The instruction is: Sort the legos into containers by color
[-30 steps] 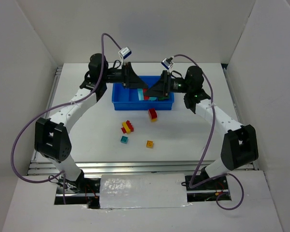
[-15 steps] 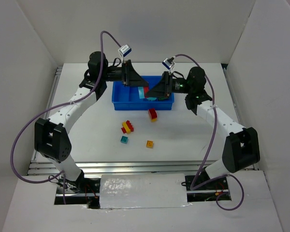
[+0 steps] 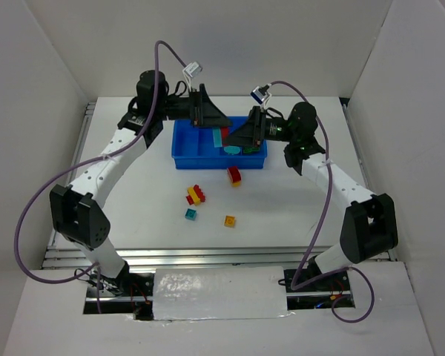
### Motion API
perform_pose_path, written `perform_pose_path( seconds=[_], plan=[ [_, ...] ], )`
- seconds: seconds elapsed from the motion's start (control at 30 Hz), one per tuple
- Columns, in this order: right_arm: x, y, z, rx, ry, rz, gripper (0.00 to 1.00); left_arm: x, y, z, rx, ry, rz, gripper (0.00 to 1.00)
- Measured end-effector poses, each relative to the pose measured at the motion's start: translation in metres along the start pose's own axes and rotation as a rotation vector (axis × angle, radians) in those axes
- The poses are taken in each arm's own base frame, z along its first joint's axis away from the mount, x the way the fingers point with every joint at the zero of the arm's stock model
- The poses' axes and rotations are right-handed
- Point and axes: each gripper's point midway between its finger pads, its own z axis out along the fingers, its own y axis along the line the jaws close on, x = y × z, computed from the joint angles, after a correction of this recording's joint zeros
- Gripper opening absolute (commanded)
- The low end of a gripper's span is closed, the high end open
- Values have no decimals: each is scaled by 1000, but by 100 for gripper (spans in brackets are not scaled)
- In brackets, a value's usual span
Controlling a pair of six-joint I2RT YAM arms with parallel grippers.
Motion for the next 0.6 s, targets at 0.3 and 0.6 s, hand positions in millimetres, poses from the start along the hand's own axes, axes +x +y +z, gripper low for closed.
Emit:
perform_pose_path(
  seconds=[0.3, 0.6],
  plan=[
    [-25, -16, -5, 108, -84, 3, 0, -5, 7, -5, 35, -22, -14, 84],
    [-28, -14, -8, 104, -87, -14, 0, -4, 8, -3, 89, -17, -49, 0]
  ],
)
